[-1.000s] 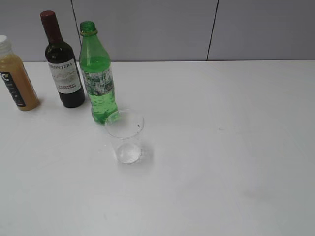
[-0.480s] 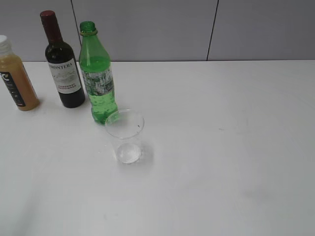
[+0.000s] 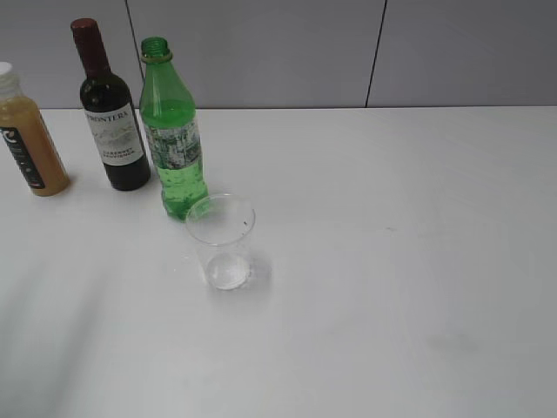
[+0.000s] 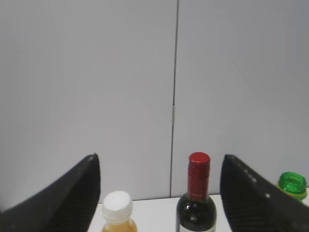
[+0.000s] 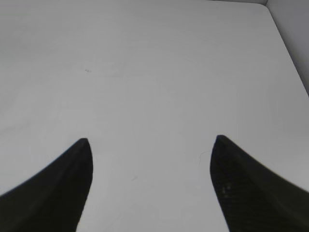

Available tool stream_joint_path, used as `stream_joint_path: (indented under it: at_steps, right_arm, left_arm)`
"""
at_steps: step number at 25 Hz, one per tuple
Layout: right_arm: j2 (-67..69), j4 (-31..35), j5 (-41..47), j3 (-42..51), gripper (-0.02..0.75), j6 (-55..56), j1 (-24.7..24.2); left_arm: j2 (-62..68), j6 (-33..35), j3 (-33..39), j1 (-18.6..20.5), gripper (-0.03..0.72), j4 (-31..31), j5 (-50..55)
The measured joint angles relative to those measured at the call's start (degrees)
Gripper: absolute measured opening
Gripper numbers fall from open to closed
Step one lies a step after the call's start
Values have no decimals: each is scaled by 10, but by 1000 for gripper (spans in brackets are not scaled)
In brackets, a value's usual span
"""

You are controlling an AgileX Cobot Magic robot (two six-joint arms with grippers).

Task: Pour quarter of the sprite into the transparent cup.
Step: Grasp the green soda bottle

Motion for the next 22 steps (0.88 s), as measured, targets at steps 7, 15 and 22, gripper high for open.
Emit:
stream_joint_path:
  at_steps: [7, 15, 22]
  right_arm:
    - [0, 0, 0, 0, 585, 0, 0]
    - [0, 0, 0, 0, 585, 0, 0]
    - [0, 0, 0, 0, 585, 0, 0]
  left_arm:
    - [134, 0, 0, -79, 590, 14, -101]
    - [255, -106, 0, -85, 590, 131, -155]
    - [316, -234, 0, -33, 590, 320, -236]
